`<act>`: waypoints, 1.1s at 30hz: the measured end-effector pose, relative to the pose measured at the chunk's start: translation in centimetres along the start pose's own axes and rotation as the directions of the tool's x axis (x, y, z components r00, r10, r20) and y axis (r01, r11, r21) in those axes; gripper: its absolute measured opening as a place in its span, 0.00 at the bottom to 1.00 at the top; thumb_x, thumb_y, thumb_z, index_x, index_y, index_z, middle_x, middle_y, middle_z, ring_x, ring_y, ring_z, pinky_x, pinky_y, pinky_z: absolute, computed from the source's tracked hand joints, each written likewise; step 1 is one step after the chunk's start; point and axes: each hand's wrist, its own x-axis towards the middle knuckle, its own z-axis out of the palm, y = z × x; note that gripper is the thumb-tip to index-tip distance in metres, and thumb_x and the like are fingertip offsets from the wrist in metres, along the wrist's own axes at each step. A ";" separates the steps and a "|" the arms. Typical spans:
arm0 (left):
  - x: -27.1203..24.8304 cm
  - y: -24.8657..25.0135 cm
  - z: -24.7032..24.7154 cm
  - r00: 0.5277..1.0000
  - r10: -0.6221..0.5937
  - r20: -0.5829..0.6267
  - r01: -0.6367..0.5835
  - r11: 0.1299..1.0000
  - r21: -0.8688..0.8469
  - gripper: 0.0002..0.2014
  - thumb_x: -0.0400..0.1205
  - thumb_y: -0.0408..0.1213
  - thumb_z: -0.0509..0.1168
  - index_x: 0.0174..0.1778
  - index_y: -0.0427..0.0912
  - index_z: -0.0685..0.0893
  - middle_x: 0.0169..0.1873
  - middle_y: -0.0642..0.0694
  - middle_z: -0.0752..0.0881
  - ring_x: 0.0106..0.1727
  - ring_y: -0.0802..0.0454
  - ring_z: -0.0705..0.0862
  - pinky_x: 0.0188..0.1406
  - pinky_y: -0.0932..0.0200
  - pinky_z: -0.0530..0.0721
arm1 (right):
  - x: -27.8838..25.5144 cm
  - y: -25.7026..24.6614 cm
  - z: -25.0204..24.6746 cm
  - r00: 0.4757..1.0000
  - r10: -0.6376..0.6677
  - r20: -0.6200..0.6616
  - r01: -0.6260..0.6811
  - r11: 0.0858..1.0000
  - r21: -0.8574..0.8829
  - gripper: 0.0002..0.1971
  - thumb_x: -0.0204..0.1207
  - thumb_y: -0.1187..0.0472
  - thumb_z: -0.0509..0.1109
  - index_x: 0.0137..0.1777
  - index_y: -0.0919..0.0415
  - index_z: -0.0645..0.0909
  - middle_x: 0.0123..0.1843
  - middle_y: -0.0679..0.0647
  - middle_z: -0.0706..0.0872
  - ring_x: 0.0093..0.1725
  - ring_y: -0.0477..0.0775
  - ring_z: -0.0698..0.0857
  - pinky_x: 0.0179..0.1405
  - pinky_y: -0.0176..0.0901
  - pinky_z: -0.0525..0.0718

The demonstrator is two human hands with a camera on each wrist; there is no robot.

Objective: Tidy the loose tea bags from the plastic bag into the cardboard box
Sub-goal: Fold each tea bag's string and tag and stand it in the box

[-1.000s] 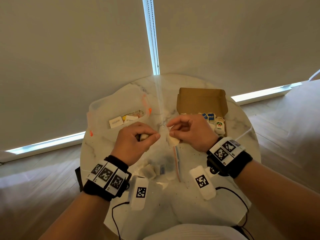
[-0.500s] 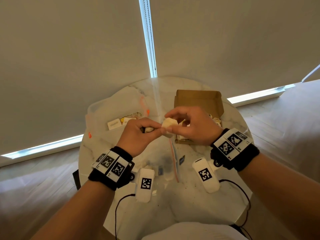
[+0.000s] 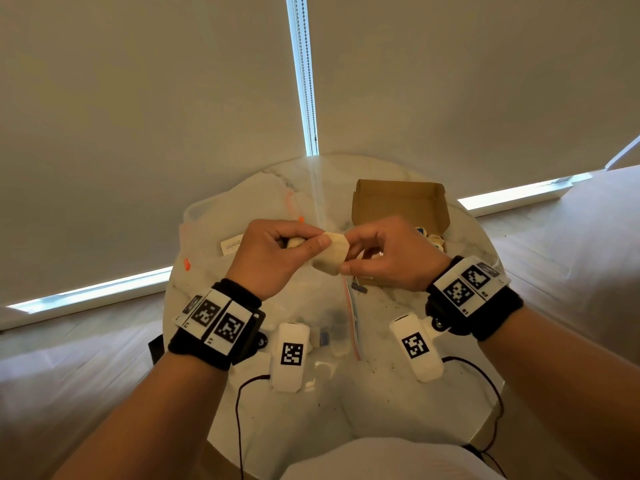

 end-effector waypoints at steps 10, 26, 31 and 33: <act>0.2 1.6 0.4 1.000 -0.023 0.008 0.023 0.997 -0.072 0.08 0.76 0.30 0.76 0.39 0.50 0.91 0.34 0.57 0.92 0.38 0.61 0.88 0.41 0.66 0.84 | -0.9 1.8 2.6 0.994 0.034 -0.107 -0.021 0.992 0.122 0.06 0.75 0.68 0.76 0.50 0.69 0.90 0.42 0.55 0.93 0.40 0.40 0.90 0.43 0.29 0.83; 1.8 1.2 1.0 0.979 -0.150 -0.138 0.128 0.979 -0.158 0.06 0.77 0.31 0.76 0.40 0.48 0.91 0.28 0.60 0.88 0.28 0.64 0.81 0.28 0.69 0.77 | -1.9 2.1 6.2 0.988 0.153 -0.029 -0.138 0.948 0.286 0.07 0.81 0.70 0.69 0.50 0.67 0.89 0.46 0.58 0.92 0.43 0.43 0.90 0.46 0.36 0.88; 2.2 0.9 0.7 0.970 -0.183 -0.162 0.153 0.971 -0.183 0.06 0.77 0.33 0.76 0.39 0.51 0.92 0.30 0.57 0.88 0.30 0.57 0.79 0.27 0.64 0.77 | -2.9 2.1 6.0 0.974 0.208 0.086 -0.225 0.893 0.390 0.09 0.81 0.73 0.66 0.58 0.65 0.84 0.51 0.62 0.91 0.49 0.53 0.91 0.49 0.48 0.90; 2.3 0.7 0.7 0.965 -0.191 -0.179 0.157 0.969 -0.189 0.06 0.77 0.33 0.76 0.39 0.50 0.92 0.30 0.56 0.88 0.30 0.57 0.79 0.27 0.64 0.77 | -3.4 2.2 5.8 0.970 0.217 0.111 -0.243 0.892 0.381 0.14 0.81 0.77 0.63 0.59 0.62 0.82 0.51 0.63 0.91 0.49 0.54 0.92 0.51 0.50 0.90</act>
